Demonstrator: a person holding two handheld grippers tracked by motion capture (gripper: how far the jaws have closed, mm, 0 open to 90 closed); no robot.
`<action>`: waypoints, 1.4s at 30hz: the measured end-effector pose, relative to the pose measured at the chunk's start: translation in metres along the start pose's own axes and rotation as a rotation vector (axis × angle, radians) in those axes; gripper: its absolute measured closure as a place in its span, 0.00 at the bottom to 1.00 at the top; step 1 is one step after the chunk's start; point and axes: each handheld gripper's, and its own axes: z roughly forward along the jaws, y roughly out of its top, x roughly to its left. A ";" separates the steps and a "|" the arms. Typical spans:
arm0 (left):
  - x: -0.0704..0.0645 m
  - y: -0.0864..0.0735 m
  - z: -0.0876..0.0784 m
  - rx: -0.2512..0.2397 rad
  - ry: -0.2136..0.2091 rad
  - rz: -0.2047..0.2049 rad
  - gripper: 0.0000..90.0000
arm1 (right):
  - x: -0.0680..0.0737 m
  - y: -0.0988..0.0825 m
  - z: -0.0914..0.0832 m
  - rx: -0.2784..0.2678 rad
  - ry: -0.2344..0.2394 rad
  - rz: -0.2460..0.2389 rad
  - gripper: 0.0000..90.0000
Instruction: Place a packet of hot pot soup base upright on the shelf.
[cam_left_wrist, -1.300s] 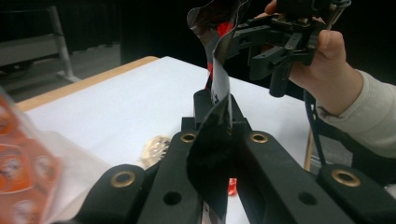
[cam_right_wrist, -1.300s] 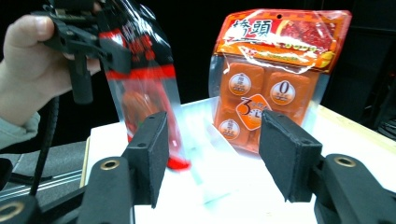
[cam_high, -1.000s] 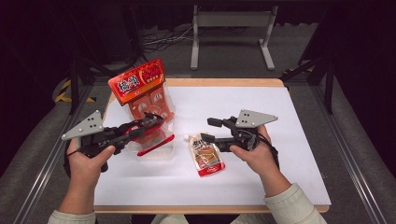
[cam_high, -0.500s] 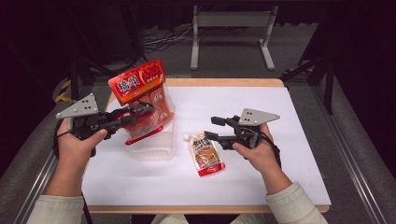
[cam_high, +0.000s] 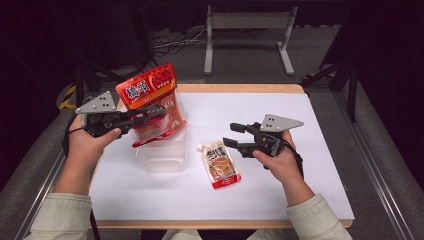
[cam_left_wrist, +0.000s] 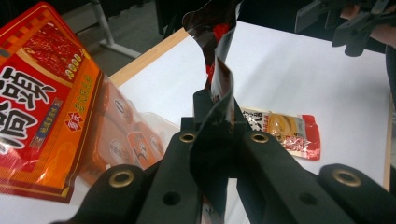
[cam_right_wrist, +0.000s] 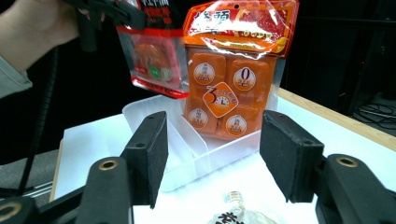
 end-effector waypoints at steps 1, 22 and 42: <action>0.002 -0.001 0.002 -0.003 -0.002 0.008 0.99 | 0.000 0.000 0.000 0.000 0.000 0.000 0.48; 0.022 -0.017 0.042 0.038 -0.083 0.015 0.99 | -0.005 -0.001 -0.006 -0.018 0.005 0.026 0.47; 0.024 -0.026 0.056 0.066 -0.129 -0.013 0.98 | -0.006 -0.003 -0.005 -0.017 0.012 0.032 0.46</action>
